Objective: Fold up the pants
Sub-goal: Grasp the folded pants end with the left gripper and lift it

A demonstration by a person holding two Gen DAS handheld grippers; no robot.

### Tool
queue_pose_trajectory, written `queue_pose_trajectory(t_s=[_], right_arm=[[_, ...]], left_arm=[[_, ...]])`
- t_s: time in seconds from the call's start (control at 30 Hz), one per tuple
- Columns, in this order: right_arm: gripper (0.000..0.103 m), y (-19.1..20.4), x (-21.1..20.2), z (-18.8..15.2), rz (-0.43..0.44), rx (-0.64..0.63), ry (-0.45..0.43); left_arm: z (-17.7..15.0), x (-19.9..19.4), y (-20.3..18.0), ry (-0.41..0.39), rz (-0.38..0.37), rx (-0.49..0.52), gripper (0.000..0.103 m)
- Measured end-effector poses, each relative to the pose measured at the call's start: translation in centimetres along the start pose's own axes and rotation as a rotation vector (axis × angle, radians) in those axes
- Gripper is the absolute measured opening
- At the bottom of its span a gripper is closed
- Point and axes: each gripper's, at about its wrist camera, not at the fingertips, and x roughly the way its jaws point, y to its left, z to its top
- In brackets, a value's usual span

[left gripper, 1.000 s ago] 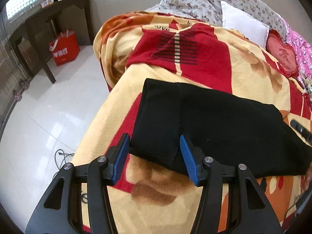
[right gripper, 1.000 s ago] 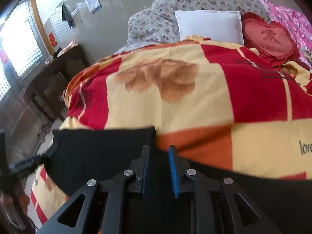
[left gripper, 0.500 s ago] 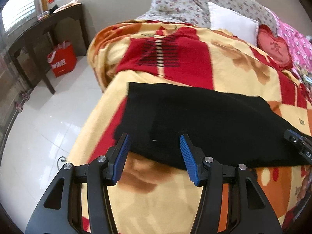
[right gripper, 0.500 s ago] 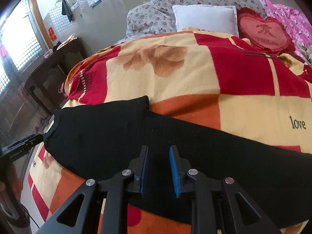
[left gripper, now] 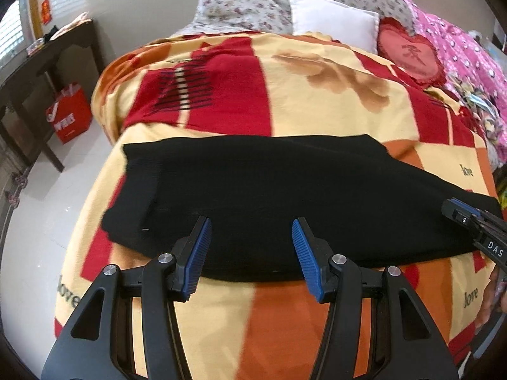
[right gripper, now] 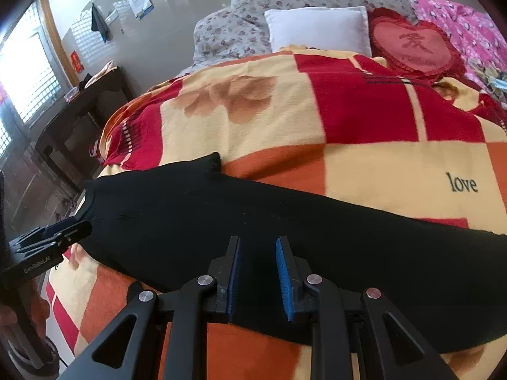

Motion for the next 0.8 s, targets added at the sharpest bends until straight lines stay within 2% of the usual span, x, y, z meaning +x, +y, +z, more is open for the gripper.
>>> queue_pose_trajectory(t_s=[0.1, 0.23, 0.3, 0.47, 0.6, 0.7, 0.8], right_arm=[[0.026, -1.5, -1.1, -0.7, -0.007, 0.035, -0.013], [0.032, -4.3, -3.1, -2.4, -0.045, 0.089, -0.025], [0.034, -6.0, -4.4, -3.5, -0.079, 0.123, -0.034], [0.041, -11.0, -8.0, -6.3, -0.163, 0.235, -0.068], [0.043, -13.9, -9.5, -7.9, -0.166, 0.307, -0.081], [0.045, -15.3, -10.0, -8.6, -0.168, 0.347, -0.084], [0.045, -16.3, -9.4, -8.8, -0.123, 0.383, -0.089]], left_arm=[[0.4, 0.3, -1.7, 0.023, -0.056, 0.019, 0.053], [0.9, 1.3, -4.9, 0.084, -0.17, 0.064, 0.053], [1.2, 1.9, -7.2, 0.121, -0.235, 0.096, 0.053], [2.0, 2.9, -13.1, 0.166, -0.331, 0.19, 0.053], [3.1, 4.3, -19.2, 0.208, -0.419, 0.281, 0.053], [3.6, 4.8, -23.6, 0.212, -0.442, 0.364, 0.053], [4.0, 5.5, -27.2, 0.244, -0.499, 0.418, 0.053]])
